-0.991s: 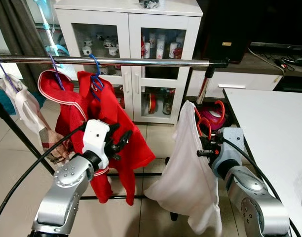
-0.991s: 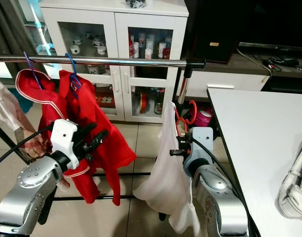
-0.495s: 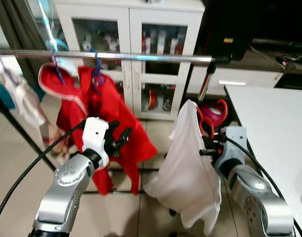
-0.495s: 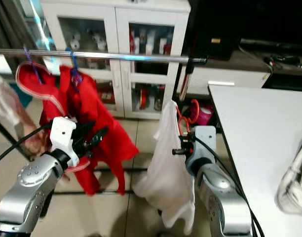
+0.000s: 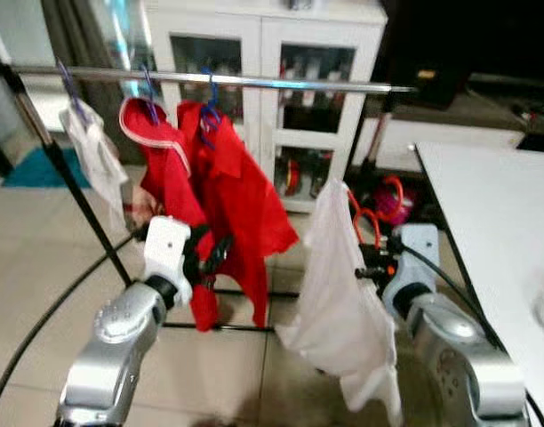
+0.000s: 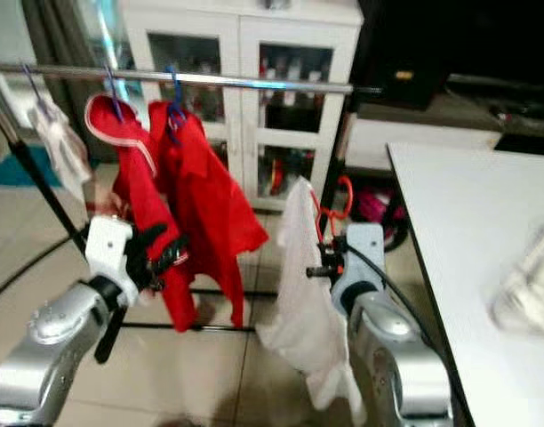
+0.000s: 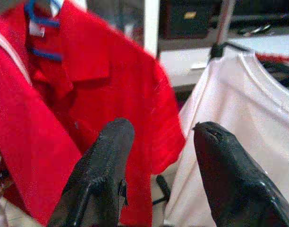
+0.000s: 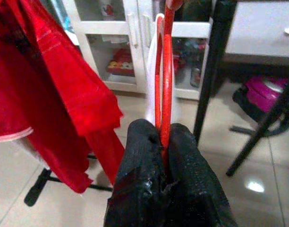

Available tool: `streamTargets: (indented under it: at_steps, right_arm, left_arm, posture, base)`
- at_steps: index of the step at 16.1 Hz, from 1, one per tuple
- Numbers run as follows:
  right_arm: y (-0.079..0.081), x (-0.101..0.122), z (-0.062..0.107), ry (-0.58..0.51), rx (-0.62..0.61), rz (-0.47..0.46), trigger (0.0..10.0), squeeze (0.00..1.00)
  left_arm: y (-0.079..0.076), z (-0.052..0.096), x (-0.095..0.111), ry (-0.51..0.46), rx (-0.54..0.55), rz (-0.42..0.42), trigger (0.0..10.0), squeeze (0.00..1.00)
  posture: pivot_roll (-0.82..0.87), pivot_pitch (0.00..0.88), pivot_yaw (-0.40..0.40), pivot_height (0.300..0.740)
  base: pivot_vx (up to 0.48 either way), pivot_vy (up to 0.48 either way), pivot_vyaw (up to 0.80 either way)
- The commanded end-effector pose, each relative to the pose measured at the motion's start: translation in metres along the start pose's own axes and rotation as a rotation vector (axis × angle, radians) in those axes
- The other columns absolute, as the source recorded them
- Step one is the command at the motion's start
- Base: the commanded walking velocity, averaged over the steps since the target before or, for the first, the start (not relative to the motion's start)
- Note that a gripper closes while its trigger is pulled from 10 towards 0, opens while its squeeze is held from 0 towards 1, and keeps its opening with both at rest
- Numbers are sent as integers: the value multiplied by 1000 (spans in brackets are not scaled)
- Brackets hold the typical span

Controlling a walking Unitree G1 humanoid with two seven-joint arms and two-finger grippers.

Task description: Hang hanger

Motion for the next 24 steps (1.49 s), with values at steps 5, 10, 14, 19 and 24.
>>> streamTargets:
  at_steps: [5,10,14,19,24]
  right_arm:
    - [0,5,0,-19,3,-10,10000,0]
    - [1,3,0,-5,3,-22,10000,0]
    - [0,1,1,-1,2,-29,10000,0]
    - [0,2,0,5,5,-23,10000,0]
    - [3,6,-5,-19,20,55,10000,0]
  left_arm:
    - [-1,0,0,-1,-4,1,10000,0]
    - [-2,0,0,-2,-10,21,10000,0]
    - [-4,0,0,-1,-20,23,10000,0]
    - [-5,0,1,-1,-22,26,10000,0]
    - [-2,-2,2,10,0,-59,10000,0]
  posture:
    - [-89,0,-23,740]
    - [-87,0,-24,740]
    - [-93,0,-20,740]
    - [-91,0,-27,740]
    - [-84,0,-29,740]
  base:
    - [-149,0,0]
    - [0,0,0]
    - [0,409,-630]
    - [0,433,-373]
    - [0,-37,0]
Point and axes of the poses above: a point about 5 cm out from each wrist's last joint towards the gripper, its own z axis pointing back from the gripper into the wrist, its own x axis along the axis of the wrist's last joint, y = z × x, the point moved 2 cm from there along -z, pointing out of the wrist towards the gripper, and after that the axes turned 3 degrees about -z, right-handed, at the moved point
